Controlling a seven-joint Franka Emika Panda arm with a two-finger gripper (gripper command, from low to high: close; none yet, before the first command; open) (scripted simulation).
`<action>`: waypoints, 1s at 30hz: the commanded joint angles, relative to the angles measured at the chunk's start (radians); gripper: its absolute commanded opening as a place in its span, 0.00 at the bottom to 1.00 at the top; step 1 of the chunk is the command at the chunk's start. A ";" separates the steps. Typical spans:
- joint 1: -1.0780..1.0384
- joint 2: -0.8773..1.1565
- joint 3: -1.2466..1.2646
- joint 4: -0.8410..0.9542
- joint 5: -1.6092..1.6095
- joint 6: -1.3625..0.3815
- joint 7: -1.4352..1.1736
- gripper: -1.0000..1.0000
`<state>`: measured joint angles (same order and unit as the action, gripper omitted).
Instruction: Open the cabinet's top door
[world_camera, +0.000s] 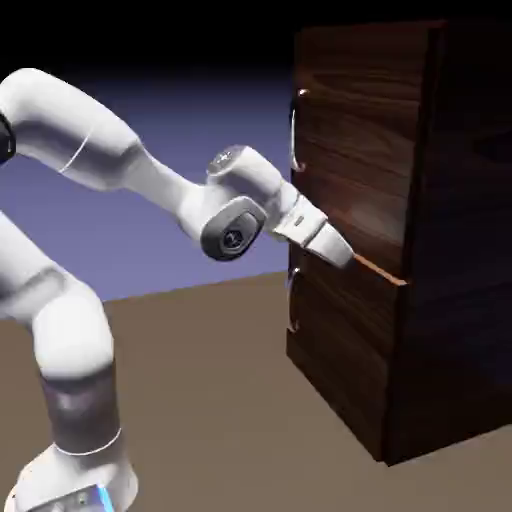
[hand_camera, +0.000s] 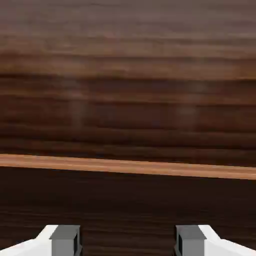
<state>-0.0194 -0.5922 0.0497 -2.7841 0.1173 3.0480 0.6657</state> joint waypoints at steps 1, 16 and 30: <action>-0.012 -0.008 0.018 0.010 0.044 0.004 -0.028 0.50; -0.186 -0.132 0.295 0.154 0.696 0.066 -0.447 0.50; -0.350 -0.247 0.553 0.288 1.305 0.123 -0.837 0.50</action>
<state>-0.3690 -0.8395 0.6029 -2.4956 1.4223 3.1709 -0.1714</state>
